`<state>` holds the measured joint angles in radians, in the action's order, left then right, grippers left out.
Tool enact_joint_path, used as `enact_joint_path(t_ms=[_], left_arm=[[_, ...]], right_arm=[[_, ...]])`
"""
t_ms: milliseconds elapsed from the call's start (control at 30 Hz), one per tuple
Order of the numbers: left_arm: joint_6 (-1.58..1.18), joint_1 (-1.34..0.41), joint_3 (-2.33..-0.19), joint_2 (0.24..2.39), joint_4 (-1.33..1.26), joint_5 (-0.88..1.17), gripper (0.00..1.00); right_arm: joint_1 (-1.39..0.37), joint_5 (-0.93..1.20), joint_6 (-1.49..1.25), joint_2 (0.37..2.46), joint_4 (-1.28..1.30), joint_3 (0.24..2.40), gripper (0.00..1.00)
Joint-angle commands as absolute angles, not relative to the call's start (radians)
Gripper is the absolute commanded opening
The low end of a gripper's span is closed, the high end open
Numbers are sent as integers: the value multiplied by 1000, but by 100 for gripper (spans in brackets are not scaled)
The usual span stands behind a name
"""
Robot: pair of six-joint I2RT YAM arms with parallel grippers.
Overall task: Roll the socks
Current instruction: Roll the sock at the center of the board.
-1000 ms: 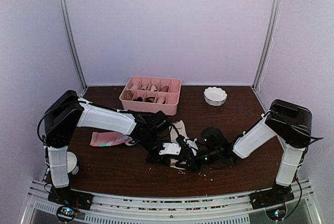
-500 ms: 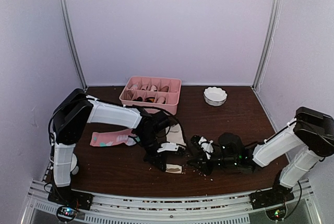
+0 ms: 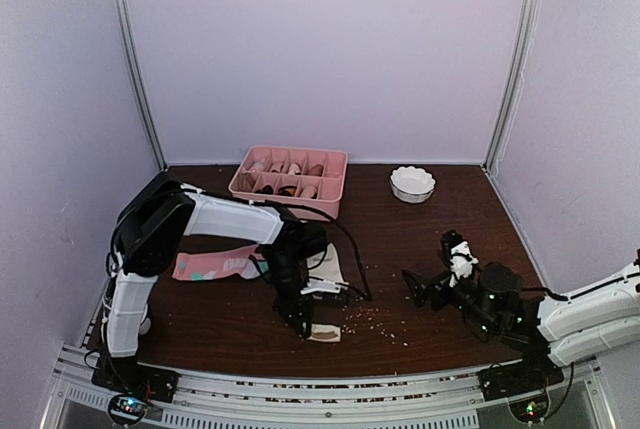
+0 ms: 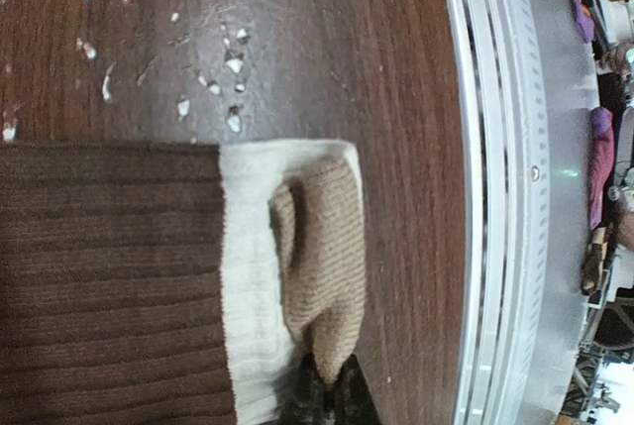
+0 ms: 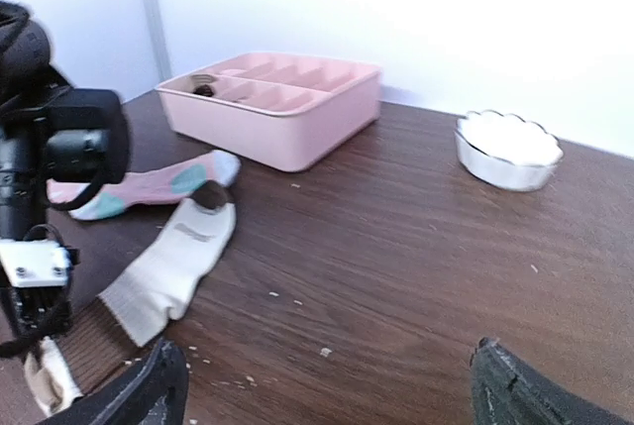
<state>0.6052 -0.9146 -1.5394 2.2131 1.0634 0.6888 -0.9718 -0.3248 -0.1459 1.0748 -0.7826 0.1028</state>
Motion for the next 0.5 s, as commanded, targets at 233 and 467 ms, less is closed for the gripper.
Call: enact_joint_path(t_ms=[233,467], left_arm=[[551,-820,-1608,2370,1166,743,0],[522,-820,-1630,2393,1166,716,0]], right_arm=[[-1104,-210,9,1083,-656,141,90],[-1237,-73,173,1272,-625,251,61]])
